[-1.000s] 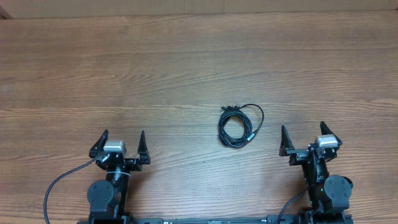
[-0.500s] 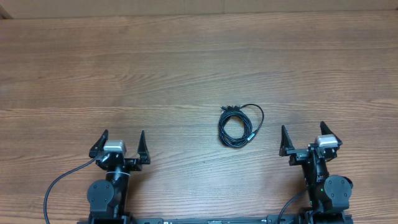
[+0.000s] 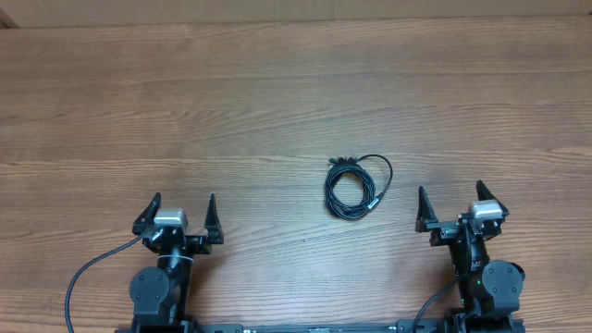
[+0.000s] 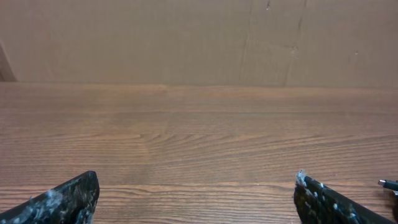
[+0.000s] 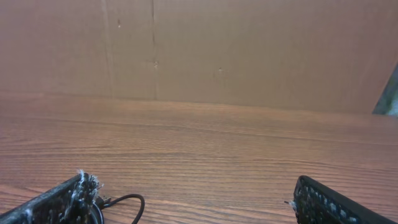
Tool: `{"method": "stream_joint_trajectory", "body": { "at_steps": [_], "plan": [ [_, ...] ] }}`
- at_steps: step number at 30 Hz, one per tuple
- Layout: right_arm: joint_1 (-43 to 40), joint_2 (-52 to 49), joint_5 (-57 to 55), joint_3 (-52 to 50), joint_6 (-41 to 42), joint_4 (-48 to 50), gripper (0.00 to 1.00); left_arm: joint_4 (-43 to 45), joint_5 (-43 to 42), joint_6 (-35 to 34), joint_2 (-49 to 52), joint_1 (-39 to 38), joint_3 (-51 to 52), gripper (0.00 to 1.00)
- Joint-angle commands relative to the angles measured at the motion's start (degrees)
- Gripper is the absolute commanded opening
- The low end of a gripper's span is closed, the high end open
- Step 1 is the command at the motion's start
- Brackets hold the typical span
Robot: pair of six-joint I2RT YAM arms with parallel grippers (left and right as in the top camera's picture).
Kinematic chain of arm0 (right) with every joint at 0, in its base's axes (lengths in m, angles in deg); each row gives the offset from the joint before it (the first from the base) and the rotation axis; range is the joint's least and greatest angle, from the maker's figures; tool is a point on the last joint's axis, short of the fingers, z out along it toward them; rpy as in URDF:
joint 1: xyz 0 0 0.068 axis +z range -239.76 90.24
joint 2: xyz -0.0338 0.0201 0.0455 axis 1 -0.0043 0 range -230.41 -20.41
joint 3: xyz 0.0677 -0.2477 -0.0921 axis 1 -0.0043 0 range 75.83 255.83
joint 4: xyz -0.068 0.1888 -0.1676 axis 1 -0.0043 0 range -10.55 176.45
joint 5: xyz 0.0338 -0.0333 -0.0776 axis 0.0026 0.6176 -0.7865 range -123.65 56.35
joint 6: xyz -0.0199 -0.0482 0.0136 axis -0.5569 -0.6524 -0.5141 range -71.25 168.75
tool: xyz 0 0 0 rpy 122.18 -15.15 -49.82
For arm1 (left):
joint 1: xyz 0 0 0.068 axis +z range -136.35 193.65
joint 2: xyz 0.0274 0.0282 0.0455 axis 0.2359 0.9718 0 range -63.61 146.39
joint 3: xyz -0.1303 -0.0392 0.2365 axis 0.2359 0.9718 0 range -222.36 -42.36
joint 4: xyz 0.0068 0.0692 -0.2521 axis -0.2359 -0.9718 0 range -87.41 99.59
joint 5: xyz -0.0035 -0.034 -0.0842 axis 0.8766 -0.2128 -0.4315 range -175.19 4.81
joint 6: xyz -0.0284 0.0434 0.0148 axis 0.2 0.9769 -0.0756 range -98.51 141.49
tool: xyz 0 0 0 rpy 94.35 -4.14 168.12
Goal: Untangle cables
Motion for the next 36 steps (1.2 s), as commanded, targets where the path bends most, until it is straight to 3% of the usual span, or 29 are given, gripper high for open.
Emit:
{"method": "stream_joint_trajectory", "body": {
  "at_steps": [1, 20, 29, 36],
  "plan": [
    [-0.3, 0.3, -0.7, -0.6, 0.0, 0.4, 1.0, 0.2, 0.3, 1.2, -0.4, 0.4, 0.4, 0.99],
    [-0.3, 0.3, -0.7, -0.6, 0.0, 0.4, 1.0, 0.2, 0.3, 1.2, -0.4, 0.4, 0.4, 1.0],
    [-0.3, 0.3, -0.7, -0.6, 0.1, 0.4, 1.0, 0.2, 0.0, -2.4, -0.4, 0.4, 0.4, 0.99],
    [-0.3, 0.3, -3.4, 0.4, 13.0, -1.5, 1.0, -7.8, 0.2, -6.5, -0.4, 0.4, -4.3, 1.0]
  ]
}}
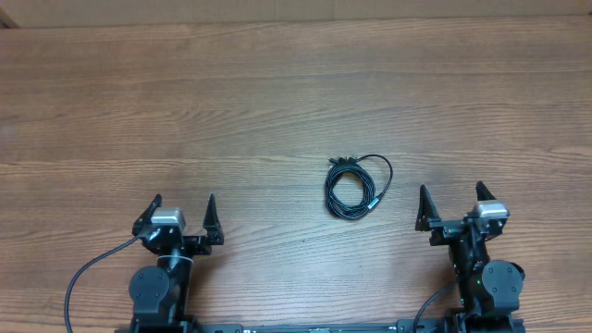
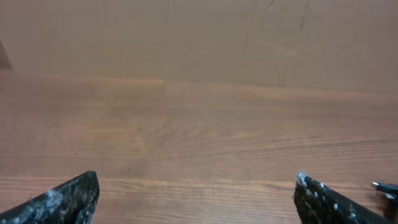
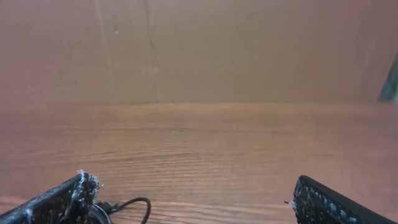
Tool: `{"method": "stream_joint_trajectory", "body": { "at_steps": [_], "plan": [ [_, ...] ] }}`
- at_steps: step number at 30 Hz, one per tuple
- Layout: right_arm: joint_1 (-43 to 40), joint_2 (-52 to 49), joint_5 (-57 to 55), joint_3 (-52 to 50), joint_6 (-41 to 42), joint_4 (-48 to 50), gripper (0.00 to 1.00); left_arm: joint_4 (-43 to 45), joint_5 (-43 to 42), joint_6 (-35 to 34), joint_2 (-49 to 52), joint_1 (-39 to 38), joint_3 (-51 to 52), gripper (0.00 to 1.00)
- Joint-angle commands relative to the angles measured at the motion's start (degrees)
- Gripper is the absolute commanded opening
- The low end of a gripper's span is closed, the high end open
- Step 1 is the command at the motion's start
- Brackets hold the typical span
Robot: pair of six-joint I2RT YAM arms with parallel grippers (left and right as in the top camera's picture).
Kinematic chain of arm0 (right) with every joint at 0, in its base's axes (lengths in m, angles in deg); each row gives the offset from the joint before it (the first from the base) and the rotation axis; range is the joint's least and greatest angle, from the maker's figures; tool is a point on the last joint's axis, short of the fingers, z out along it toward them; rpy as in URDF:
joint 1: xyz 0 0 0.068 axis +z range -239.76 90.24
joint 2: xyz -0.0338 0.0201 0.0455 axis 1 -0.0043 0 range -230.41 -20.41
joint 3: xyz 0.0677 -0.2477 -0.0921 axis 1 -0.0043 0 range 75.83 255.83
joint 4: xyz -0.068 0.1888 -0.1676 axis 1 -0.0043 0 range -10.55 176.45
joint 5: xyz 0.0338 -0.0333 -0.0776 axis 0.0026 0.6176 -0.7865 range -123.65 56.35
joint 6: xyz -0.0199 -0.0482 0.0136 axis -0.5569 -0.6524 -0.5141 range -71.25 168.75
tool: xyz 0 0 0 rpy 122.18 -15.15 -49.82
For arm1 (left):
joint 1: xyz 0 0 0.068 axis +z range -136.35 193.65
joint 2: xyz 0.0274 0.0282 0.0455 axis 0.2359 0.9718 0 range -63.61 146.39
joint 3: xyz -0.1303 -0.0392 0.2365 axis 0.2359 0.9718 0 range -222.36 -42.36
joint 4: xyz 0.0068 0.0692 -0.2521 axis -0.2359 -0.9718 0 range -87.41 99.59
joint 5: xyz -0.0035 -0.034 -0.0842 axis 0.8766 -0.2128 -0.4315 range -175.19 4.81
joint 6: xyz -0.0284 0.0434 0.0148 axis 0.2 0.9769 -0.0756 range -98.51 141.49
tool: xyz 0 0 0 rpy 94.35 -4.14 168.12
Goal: Untangle cables
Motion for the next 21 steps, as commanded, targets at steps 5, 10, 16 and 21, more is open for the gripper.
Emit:
{"method": "stream_joint_trajectory", "body": {
  "at_steps": [5, 10, 16, 21],
  "plan": [
    [-0.3, -0.7, -3.5, 4.3, 7.3, -7.8, 1.0, -13.5, 0.8, -3.2, -0.4, 0.4, -8.5, 0.99],
    [-0.3, -3.3, -3.5, 8.2, 8.9, -12.2, 1.0, -20.1, 0.7, -4.6, -0.4, 0.4, -11.1, 1.0],
    [-0.3, -7.8, -3.0, 12.5, 13.4, -15.5, 1.0, -21.5, -1.7, -8.4, 2.0, 0.4, -12.0, 1.0],
    [-0.3, -12.2, 0.8, 15.7, 13.5, -17.1, 1.0, -21.5, -2.8, -8.4, 9.3, 0.4, -14.8, 1.0]
  ]
}}
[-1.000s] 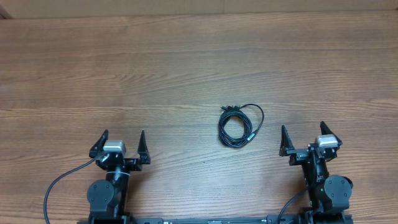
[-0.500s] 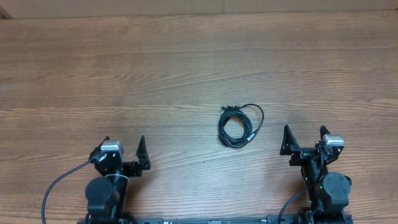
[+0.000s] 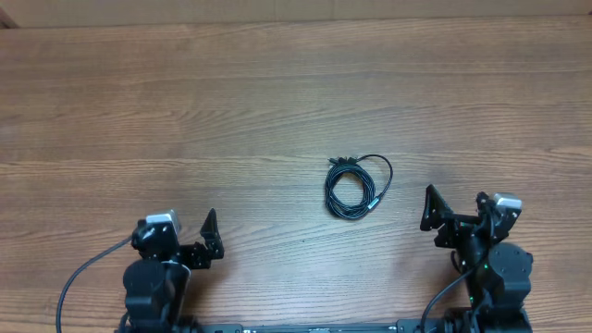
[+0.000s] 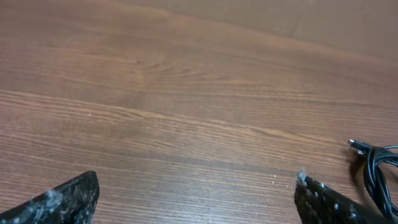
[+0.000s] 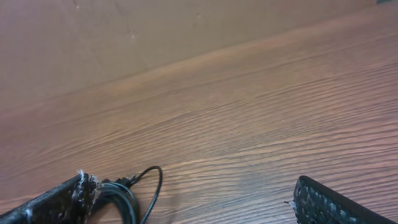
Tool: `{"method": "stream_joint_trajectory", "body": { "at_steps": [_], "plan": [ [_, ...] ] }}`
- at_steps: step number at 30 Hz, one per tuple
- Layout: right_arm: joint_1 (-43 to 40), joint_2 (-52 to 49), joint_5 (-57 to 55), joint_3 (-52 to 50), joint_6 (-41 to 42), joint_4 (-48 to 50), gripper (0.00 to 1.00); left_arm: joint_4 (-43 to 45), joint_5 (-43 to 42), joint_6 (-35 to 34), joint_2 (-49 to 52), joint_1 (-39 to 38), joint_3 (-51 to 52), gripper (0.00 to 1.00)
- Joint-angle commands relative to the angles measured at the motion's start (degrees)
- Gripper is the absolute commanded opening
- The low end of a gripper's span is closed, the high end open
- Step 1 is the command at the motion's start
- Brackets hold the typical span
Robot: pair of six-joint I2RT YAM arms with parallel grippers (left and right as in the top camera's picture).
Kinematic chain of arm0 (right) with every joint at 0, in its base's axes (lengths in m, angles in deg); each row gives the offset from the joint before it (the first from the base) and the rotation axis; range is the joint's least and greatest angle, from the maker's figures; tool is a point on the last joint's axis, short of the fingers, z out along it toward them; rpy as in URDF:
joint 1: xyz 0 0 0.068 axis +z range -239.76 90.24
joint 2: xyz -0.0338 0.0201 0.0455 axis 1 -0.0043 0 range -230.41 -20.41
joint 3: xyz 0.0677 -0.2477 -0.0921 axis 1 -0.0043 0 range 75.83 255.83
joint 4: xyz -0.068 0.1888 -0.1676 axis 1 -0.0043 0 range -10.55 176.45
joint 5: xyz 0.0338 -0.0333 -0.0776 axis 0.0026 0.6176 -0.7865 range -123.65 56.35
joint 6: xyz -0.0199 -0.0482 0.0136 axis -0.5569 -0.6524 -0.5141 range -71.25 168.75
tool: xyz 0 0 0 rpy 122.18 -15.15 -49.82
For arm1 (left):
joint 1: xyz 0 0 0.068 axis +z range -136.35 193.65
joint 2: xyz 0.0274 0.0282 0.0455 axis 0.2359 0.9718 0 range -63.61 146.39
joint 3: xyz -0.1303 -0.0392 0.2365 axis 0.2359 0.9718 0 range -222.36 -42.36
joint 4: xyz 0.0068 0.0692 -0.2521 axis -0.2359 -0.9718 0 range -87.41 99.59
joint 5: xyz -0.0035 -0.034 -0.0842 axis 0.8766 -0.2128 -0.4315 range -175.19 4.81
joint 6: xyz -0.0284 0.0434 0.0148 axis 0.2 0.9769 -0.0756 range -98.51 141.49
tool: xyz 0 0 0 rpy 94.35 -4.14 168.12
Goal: Untangle cables
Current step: 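Raise both arms and move the left gripper over the black cable bundle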
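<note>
A thin black cable lies coiled in a small bundle on the wooden table, right of centre, its plug ends poking out at the top left. My right gripper stands open just right of the coil, and the wrist view shows the cable beside its left finger. My left gripper is open near the front left, far from the coil; the cable sits at the right edge of its view. Neither gripper touches anything.
A brown cardboard wall stands along the table's far edge. Grey supply cords run from the arm bases at the front edge.
Both wrists have tilted downward, so their cameras see more tabletop and more of the coil. In the overhead view both grippers sit slightly nearer the front edge. The cable has not moved.
At first both grippers rested open at the front, cameras level with the back wall. A little later the views were blurred with the wrists barely pitched. Now both look down at the table, open and empty, with the coil where it was.
</note>
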Motion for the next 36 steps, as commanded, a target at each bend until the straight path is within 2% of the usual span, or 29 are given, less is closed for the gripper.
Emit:
{"method": "stream_joint_trajectory", "body": {
  "at_steps": [1, 11, 14, 21, 26, 31, 36],
  "plan": [
    [-0.3, -3.1, 3.4, 3.9, 1.3, -1.2, 1.0, 0.1, -2.6, -1.5, 6.6, 0.4, -4.4, 1.0],
    [-0.3, -17.7, 4.0, 12.9, 1.3, -10.8, 1.0, -4.2, -7.2, -1.5, 31.5, 0.4, -20.4, 1.0],
    [-0.3, -24.5, 4.0, 17.1, 1.2, -14.6, 1.0, -8.9, -8.1, -1.4, 40.6, 0.4, -29.6, 0.99],
    [-0.3, -35.5, 4.0, 25.3, 1.2, -20.2, 1.0, -21.5, -10.1, -1.5, 53.8, 0.4, -46.2, 1.0],
    [-0.3, -42.0, 4.0, 32.2, 1.1, -26.6, 1.0, -32.6, -14.5, -1.5, 59.2, 0.4, -55.1, 1.0],
    [-0.3, -46.2, 4.0, 37.0, 1.1, -29.3, 1.0, -33.4, -14.4, -1.5, 59.8, 0.4, -55.8, 1.0],
    [-0.3, -46.4, 6.5, 37.3, 1.1, -26.9, 1.0, -32.2, -14.4, -1.6, 59.8, 0.4, -55.8, 0.99]
  ]
}}
